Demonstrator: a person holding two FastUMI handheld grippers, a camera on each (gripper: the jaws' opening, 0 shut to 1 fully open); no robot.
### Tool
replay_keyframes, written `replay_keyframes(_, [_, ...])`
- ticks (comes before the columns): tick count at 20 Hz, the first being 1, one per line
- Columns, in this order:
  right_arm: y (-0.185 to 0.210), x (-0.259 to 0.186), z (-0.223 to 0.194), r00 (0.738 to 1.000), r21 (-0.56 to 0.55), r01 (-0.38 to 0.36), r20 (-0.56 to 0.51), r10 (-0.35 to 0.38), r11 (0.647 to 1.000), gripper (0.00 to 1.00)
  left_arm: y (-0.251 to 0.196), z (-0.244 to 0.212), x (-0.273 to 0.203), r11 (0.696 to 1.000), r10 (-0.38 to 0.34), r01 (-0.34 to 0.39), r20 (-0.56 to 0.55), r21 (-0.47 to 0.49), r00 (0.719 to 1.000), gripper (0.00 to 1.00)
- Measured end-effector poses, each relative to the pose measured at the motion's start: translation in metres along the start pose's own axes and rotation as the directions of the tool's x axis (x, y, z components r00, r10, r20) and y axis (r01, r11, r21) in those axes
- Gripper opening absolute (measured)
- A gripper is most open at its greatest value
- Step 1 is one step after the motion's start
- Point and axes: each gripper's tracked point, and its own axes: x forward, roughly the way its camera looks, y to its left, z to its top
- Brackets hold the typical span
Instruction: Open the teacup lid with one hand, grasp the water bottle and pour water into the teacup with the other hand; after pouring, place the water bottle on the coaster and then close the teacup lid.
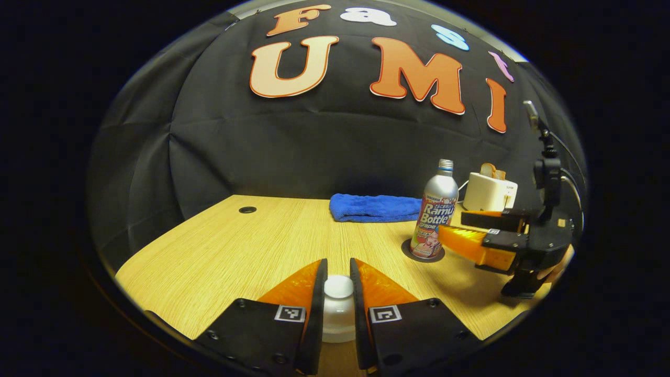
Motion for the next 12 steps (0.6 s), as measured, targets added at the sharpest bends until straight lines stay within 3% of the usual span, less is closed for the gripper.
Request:
replay_keyframes(6, [-0.009, -0.038, 0.034, 0.994, 0.012, 0.012, 0.111, -0.013, 1.000, 0.94, 0.000, -0.004, 0.003, 1.000, 0.010, -0.010, -0.008, -0.004, 1.000, 0.30])
replay_keyframes(12, [-0.035, -0.066, 0.054, 0.979, 0.021, 0.076, 0.190, -0.078, 0.997, 0.95, -0.003, 0.020, -0.002, 1.000, 0.018, -0.018, 0.067, -0.008, 0.998, 0.43])
